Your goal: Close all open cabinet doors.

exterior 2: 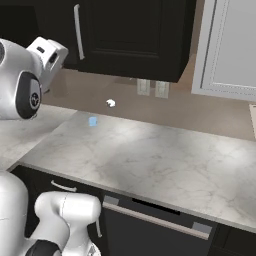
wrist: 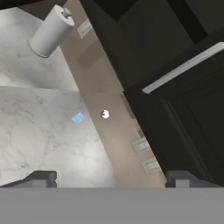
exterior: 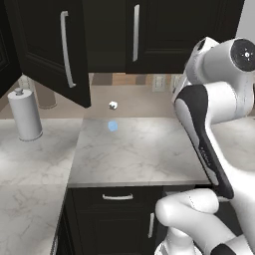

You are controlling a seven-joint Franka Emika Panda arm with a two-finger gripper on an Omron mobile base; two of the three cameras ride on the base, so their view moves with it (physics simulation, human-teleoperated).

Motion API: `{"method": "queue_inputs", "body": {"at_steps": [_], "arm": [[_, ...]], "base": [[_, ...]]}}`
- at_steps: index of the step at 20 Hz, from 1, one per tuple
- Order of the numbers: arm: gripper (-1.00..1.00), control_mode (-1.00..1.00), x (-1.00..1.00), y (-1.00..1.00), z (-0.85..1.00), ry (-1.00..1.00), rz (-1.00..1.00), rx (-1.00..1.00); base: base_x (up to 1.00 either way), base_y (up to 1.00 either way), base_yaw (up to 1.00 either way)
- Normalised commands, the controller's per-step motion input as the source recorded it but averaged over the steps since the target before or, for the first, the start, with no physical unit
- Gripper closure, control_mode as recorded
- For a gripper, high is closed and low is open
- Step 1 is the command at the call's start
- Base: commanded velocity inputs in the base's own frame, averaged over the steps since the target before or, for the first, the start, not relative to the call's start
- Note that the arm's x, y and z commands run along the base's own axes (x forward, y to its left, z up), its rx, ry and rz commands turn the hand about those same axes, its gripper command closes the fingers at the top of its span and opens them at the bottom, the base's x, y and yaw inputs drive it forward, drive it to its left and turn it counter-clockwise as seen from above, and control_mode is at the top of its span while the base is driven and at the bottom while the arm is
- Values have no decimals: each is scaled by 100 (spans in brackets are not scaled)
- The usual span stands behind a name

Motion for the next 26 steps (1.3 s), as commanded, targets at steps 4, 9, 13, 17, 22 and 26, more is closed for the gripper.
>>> {"method": "queue_inputs", "body": {"at_steps": [4,9,13,17,22,26], "arm": [[-100,-100,-85,35,-10,7,0,0],[-100,-100,-92,47,-31,0,4,-3],[-100,-100,-75,55,-7,-4,7,-7],[-100,-100,-63,52,4,-12,5,-11],[-100,-100,-30,58,20,-12,9,-10],[-100,-100,-6,63,19,-12,15,-7]], "base": [[0,0,0],[0,0,0],[0,0,0],[0,0,0],[0,0,0],[0,0,0]]}}
